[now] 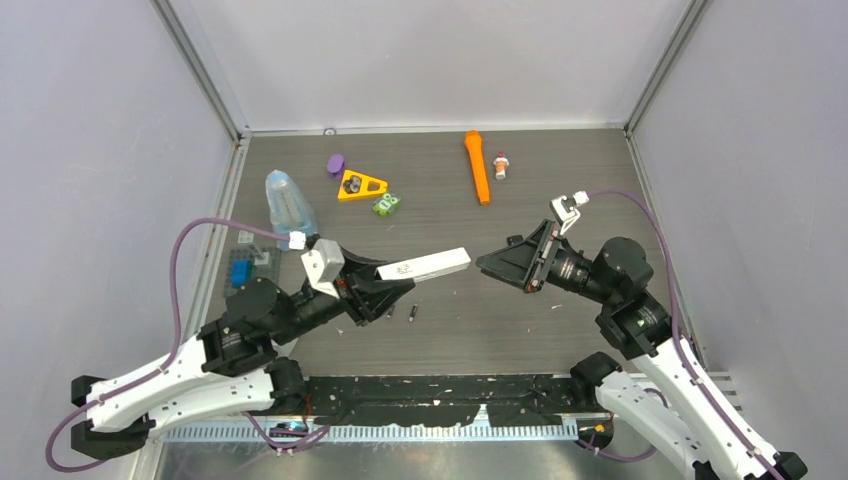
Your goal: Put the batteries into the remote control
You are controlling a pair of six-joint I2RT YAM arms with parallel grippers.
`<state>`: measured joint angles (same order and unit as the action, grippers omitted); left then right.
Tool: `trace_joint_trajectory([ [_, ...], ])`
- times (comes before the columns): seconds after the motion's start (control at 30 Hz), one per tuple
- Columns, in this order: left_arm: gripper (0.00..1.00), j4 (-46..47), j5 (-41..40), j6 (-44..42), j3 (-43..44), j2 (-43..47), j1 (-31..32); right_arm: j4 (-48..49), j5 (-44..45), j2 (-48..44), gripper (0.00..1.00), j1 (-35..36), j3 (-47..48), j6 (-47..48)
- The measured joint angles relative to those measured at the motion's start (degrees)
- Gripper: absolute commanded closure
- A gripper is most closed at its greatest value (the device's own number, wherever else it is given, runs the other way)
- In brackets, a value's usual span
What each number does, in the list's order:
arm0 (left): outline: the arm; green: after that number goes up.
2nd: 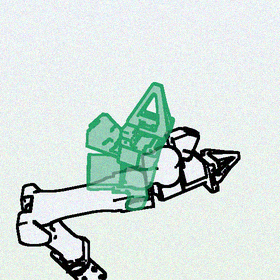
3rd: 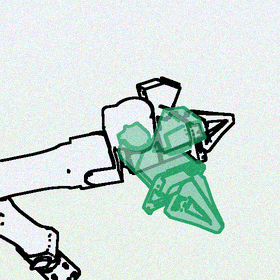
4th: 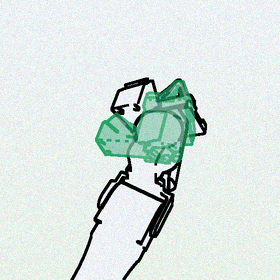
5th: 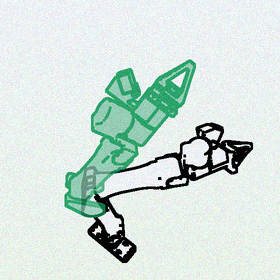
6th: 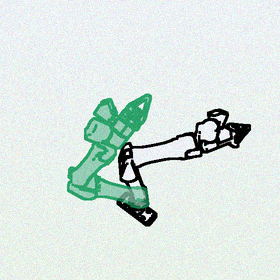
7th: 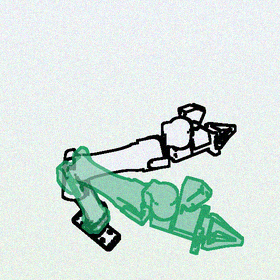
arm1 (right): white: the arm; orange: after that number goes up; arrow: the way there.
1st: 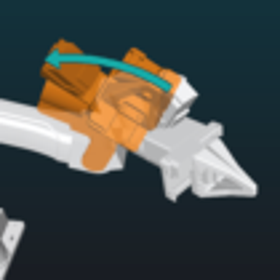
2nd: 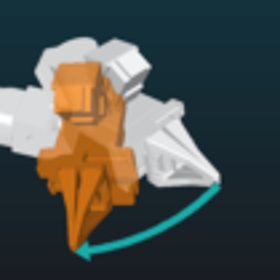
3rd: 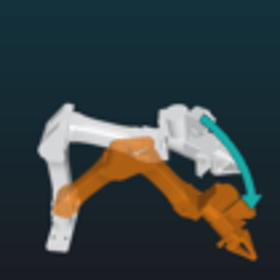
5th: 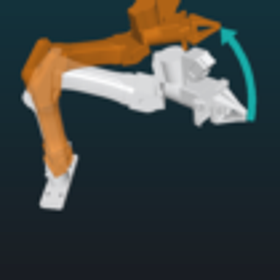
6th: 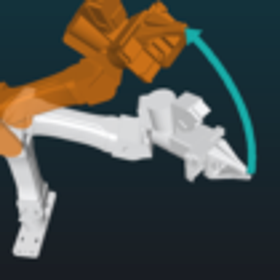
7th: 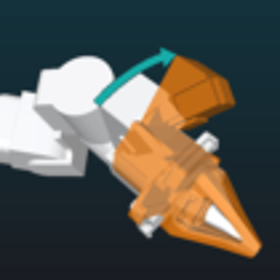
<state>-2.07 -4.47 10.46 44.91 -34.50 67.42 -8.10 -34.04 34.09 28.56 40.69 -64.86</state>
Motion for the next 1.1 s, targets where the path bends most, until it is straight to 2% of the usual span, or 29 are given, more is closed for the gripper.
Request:
trace_joint_trajectory([
  [0.27, 1.0, -1.6, 4.81, 2.73, 0.0, 0.9, -0.07, 17.27, -4.26, 3.74, 0.04, 0.33, -3.13, -7.37],
  [0.53, 1.0, 0.57, 8.52, 2.43, -0.9, 1.4, -0.07, 23.8, -5.29, 6.69, 0.03, 4.2, -5.01, -14.47],
  [0.7, 1.0, 2.47, 9.79, 2.32, -0.92, 1.27, -0.09, 28.61, -5.27, 7.28, 0.16, 8.28, -5.73, -17.53],
  [1.0, 1.0, 8.09, 11.87, 2.27, -3.91, 2.47, -0.11, 35.01, -0.46, 8.24, 0.6, 14.05, -8.35, -21.99],
  [1.1, 1.0, 8.61, 12.15, 2.14, -4.07, 2.71, -0.22, 37.57, 0.94, 8.0, 0.71, 14.25, -9.84, -24.3],
])
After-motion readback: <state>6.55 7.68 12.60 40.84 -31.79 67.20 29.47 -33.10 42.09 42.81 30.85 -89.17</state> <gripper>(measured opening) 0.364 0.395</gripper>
